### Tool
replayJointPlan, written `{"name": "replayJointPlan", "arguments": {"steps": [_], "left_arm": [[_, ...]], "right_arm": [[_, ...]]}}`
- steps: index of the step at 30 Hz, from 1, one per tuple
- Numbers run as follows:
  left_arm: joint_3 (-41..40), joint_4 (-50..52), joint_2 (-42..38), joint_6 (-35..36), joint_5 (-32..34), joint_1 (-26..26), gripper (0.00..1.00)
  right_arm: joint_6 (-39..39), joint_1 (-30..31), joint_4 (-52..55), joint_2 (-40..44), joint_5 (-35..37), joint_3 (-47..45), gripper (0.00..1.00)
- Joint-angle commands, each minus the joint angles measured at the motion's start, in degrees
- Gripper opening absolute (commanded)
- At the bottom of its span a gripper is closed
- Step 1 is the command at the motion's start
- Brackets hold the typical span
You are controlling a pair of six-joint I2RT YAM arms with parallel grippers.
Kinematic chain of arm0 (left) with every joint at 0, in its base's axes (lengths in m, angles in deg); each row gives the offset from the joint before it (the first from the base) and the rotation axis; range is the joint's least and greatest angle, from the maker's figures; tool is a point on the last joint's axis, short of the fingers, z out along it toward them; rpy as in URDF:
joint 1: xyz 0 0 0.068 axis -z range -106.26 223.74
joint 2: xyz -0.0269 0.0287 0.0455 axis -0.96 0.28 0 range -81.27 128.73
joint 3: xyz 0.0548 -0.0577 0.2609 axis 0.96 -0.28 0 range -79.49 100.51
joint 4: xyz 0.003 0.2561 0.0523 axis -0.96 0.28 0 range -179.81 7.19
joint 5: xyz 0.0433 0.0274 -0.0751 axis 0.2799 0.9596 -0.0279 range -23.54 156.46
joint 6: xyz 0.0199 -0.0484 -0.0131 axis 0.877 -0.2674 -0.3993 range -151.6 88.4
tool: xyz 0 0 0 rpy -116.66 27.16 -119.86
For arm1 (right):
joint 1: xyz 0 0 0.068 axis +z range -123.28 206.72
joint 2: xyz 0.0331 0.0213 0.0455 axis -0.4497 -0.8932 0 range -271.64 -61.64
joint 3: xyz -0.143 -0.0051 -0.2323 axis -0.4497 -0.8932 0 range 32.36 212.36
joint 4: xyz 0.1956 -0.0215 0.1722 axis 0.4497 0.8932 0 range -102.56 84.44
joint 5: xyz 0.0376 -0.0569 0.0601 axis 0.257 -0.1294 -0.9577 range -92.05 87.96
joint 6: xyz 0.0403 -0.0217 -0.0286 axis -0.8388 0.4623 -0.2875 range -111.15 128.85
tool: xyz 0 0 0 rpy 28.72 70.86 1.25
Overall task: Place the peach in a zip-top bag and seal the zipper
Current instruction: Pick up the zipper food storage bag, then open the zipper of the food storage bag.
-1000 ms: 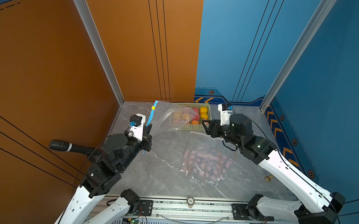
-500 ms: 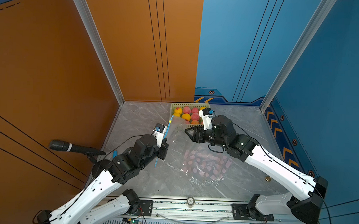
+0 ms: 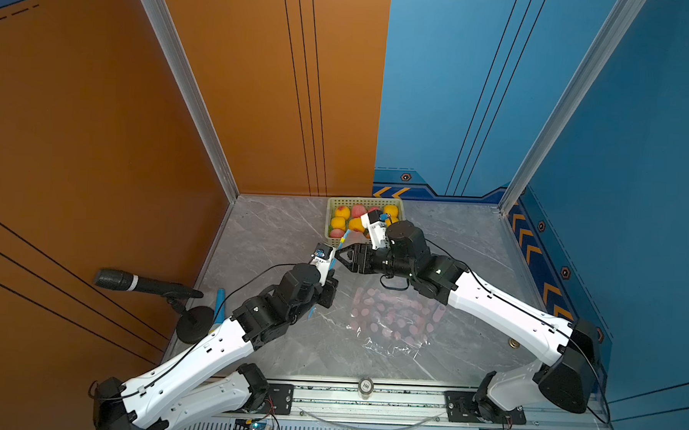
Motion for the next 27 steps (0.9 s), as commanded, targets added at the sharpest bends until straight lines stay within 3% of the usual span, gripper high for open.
{"name": "replayJointPlan", "arguments": {"steps": [1,14,22,27], "left_arm": [[-0.8,-3.3,0.5,-0.9,1.1,0.5,0.0],[-1.7,-3.6,0.5,-1.7,0.7,0.4,0.0],[-2.1,-4.3,0.7,-2.0,0.9,0.4,0.0],[-2.4,-5.1,0.8,-2.4,0.4,0.2,0.0]], "right_arm": [[-0.4,0.2,-2.0,-0.4,-0.3,0.1,0.53],[-1.0,-0.2,-3.6,-3.4,-1.7,-0.1,0.33],[-1.2,-0.5,-3.6,-3.8,-2.0,-0.4,0.13],[-1.6,-0.8,-4.9,-3.8,-3.0,-1.2,0.07]]}}
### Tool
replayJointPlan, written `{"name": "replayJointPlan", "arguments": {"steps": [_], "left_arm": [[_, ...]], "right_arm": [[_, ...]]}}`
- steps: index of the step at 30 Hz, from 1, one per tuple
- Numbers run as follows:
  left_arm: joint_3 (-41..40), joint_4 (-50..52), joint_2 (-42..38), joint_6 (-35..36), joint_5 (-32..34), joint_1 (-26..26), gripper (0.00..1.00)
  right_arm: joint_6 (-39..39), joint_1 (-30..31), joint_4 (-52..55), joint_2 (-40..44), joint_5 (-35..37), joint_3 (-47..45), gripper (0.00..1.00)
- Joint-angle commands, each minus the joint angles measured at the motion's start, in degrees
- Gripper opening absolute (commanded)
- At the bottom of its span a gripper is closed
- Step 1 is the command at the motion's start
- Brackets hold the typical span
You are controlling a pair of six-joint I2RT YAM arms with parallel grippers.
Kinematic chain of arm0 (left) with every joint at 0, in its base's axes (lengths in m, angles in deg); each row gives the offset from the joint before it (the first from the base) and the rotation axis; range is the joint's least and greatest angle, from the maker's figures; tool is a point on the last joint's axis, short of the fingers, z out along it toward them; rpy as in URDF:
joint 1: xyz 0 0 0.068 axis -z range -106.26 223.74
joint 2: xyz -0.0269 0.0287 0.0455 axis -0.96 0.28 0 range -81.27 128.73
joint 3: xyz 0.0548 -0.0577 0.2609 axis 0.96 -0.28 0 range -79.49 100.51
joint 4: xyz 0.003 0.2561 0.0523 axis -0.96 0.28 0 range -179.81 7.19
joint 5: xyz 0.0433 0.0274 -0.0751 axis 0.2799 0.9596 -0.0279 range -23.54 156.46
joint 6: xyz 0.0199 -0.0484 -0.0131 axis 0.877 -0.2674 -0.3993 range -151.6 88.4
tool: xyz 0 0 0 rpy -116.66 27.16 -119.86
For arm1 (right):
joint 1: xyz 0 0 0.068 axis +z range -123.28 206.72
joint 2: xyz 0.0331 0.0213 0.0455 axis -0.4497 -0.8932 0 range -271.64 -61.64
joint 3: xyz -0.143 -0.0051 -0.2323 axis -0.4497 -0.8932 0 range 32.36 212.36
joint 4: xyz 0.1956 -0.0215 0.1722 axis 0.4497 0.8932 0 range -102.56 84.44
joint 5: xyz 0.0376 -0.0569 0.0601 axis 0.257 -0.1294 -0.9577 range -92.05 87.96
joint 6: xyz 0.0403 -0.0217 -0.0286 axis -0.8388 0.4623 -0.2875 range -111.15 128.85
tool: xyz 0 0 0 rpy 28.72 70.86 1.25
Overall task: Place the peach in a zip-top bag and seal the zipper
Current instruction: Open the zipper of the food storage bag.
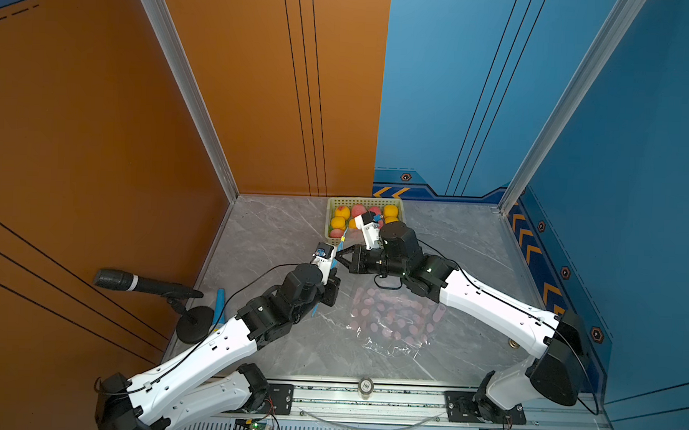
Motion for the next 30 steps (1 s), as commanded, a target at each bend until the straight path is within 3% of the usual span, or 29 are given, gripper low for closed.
{"name": "replayJointPlan", "arguments": {"steps": [1,8,13,16,21,30], "left_arm": [[-0.7,-1.6,-0.1,-1.3,0.1,0.1,0.0],[-1.7,-4.2,-1.4,-3.8,-3.5,-1.8,0.0],[-3.5,-5.9,-5.3,-6.6,-15.3,-7.8,0.41],[-4.4,-6.6,-7.7,-8.8,-23.3,-12.7,0.55],[-3.4,-4.1,-7.5,-9.5,-29.2,-17.3,0.57],[-0.7,-5.7,-2.5,-8.4,-33.7,-16.7,0.61]], "right_arm": [[-0.4,-0.7,-2.5,-0.6,-1.2,-1.2,0.06],[-0.4,-1.7,-4.3,0.2,-3.4,-2.6,0.0],[-0.4,-4.0,-4.5,1.8,-4.0,-4.5,0.0],[0.4,-5.2,-4.5,2.7,-5.2,-4.9,0.0],[2.6,-5.9,-2.8,3.5,-7.2,-4.0,0.0],[5.5,-5.1,0.6,3.3,-7.8,-1.8,0.0]]}}
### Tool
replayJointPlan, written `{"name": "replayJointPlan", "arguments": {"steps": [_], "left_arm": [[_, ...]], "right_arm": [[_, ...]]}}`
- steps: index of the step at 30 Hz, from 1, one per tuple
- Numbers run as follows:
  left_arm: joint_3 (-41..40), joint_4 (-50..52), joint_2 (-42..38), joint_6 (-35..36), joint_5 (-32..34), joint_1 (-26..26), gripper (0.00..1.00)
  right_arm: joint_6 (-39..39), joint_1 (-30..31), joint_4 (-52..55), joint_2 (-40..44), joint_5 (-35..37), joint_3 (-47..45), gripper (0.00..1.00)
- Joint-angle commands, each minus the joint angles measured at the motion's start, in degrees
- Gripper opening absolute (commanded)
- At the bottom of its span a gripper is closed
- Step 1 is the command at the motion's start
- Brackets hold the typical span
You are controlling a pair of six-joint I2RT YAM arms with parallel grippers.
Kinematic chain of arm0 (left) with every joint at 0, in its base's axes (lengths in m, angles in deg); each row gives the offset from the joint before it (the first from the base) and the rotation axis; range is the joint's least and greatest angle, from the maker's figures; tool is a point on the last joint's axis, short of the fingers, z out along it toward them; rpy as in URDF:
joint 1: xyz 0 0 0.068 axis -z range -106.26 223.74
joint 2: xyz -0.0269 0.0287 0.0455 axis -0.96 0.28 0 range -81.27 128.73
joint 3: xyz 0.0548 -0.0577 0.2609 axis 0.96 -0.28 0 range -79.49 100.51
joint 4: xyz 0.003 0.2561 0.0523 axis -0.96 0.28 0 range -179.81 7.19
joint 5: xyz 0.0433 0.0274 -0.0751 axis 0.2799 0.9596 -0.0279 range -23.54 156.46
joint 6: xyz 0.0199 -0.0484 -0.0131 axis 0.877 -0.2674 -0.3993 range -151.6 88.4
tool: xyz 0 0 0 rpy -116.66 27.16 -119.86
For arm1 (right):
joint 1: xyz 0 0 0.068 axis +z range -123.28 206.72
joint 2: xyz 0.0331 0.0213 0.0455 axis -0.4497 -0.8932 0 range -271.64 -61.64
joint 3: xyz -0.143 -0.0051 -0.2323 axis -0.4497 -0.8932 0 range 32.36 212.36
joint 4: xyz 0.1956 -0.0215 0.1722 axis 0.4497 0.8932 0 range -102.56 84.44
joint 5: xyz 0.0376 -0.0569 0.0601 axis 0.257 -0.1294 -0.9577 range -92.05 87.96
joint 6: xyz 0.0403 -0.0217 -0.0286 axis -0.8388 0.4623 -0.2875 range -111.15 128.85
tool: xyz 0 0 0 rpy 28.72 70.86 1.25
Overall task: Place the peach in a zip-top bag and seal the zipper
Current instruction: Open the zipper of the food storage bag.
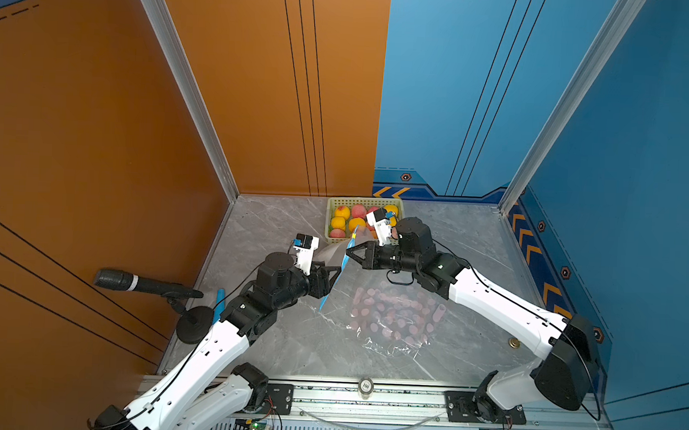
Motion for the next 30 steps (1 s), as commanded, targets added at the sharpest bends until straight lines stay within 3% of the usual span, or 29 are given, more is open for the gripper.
{"name": "replayJointPlan", "arguments": {"steps": [1,9,20,30], "left_arm": [[1.8,-2.1,0.9,-0.2,-4.0,0.3,0.61],[0.0,-4.7,-0.6,-3.2,-1.8,-0.2,0.51],[0.0,-5.7,0.7,-4.1,-6.2,-0.4,0.44],[-0.4,-5.4,0.6,-4.3,-5.3,-0.5,0.15]], "right_arm": [[2.6,0.7,2.7,0.7,-0.8,2.4,0.0],[4.0,1.4,4.0,0.5,-0.4,2.9,0.0],[5.7,2.6,5.2,0.2,-0.1,4.2,0.0],[5.8,2.7,5.5,0.1,0.0,4.3,0.0]]}}
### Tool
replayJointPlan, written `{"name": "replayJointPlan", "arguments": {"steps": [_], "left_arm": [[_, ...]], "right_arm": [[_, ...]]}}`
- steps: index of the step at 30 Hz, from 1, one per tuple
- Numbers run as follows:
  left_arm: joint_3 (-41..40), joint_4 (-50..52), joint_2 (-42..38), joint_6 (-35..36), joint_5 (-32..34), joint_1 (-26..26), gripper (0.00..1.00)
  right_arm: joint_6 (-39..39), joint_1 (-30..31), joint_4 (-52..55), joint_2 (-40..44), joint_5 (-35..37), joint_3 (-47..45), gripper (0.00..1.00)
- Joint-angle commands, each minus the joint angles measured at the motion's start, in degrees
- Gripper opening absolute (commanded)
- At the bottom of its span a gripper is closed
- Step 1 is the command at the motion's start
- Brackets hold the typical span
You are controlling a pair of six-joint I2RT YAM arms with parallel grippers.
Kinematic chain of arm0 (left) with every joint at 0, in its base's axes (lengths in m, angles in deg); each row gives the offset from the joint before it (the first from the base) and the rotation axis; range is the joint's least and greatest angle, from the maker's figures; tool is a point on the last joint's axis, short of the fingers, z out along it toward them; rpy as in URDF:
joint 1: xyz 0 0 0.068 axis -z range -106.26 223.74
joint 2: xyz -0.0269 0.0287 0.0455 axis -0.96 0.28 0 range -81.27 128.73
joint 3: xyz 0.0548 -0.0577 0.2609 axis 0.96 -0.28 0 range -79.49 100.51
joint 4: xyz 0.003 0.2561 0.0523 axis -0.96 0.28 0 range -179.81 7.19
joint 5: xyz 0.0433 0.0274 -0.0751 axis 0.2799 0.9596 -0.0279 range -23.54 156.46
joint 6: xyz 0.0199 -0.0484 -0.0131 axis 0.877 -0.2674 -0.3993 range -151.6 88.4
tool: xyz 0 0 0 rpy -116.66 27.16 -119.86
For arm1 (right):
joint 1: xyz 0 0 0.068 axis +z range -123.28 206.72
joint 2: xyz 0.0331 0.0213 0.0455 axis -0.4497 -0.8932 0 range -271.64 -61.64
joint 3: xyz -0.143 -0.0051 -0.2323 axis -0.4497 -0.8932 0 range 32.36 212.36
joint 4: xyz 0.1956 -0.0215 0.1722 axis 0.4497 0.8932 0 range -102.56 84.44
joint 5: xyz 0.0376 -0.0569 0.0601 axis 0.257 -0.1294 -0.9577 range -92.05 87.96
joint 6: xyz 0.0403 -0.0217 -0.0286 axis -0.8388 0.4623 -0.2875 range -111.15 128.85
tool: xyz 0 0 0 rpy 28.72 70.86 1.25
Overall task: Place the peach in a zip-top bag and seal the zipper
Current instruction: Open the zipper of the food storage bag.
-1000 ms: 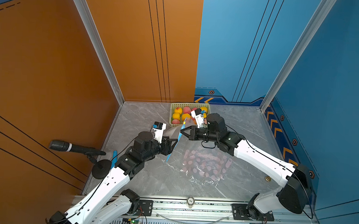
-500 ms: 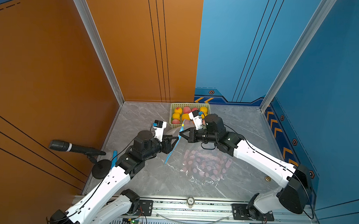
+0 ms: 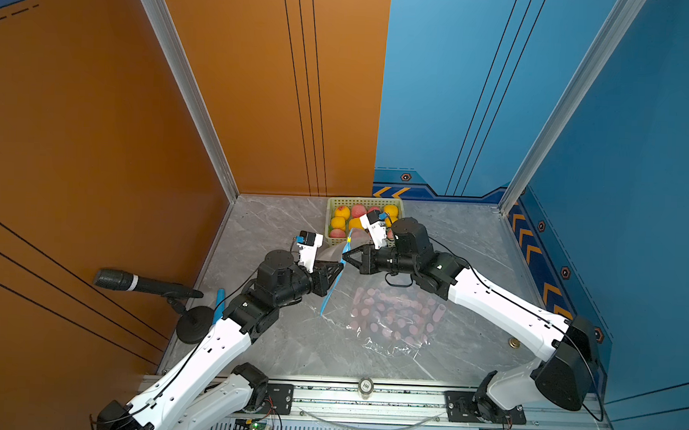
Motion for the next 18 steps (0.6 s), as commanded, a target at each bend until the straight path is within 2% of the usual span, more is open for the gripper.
{"name": "replayJointPlan", "arguments": {"steps": [1,6,16,17,18], "left_arm": [[-0.5,-0.6,-0.1,0.1,0.4,-0.6,0.13],[-0.8,-0.6,-0.7,-0.7,1.0,-1.2,0.0],[-1.2,-0.1,-3.0,-1.1,0.7,-2.8,0.0],[-1.2,-0.4,-2.9,-1.1,0.1,-2.9,0.02],[-0.9,-1.0,-2.9,-1.2,-0.9,-2.8,0.11]], "right_arm": [[1.1,0.4,1.5,0.1,-0.1,1.7,0.0],[1.6,0.1,2.2,0.2,-0.2,1.4,0.0],[4.0,-2.1,3.2,1.3,-4.3,0.2,0.0],[5.6,-2.3,3.9,1.1,-5.3,0.4,0.0],[7.2,-2.6,4.9,1.0,-5.8,0.5,0.0]]}}
